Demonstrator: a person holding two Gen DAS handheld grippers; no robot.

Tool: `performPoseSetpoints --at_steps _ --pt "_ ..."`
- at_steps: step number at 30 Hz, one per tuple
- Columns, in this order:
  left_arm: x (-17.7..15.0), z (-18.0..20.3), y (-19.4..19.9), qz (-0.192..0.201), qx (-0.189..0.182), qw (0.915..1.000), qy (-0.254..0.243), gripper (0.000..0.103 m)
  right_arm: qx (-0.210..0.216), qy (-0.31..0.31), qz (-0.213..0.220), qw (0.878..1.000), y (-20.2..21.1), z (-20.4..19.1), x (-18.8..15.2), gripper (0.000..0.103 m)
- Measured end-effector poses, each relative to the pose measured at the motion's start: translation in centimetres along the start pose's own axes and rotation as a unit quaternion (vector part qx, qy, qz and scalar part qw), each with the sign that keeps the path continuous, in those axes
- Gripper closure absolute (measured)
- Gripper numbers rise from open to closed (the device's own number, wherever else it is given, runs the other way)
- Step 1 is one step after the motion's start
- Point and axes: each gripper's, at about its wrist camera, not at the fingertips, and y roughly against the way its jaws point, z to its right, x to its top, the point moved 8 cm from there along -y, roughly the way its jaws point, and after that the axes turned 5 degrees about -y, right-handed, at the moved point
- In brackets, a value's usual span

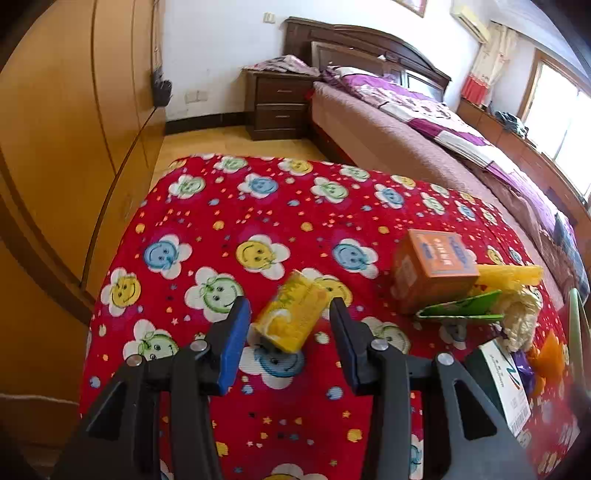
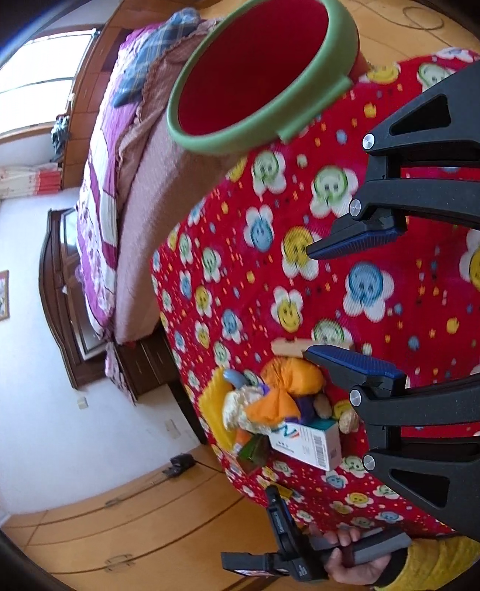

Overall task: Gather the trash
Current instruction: 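Grasp the yellow box with the left tool while the right tool grasps the wooden piece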

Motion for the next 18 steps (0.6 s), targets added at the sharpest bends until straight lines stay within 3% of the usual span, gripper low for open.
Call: performPoseSetpoints --at_steps 9,13,18 --pt "-0.3 0.0 -0.9 -0.009 -0.024 0.9995 0.019 0.058 0.017 0.019 -0.030 0.999 -1.9 -1.6 -1.2 0.054" --pt "-0.4 0.3 -1.0 -0.005 -0.027 0.9995 0.013 0.075 0.017 0.026 -0.044 0.999 -2.7 -2.0 -1.8 0.061" --pt "-0.6 1.1 -0.8 0.003 -0.049 0.9988 0.005 0.075 0.012 0.033 -0.045 0.998 -3.3 -2.2 -2.1 0.067"
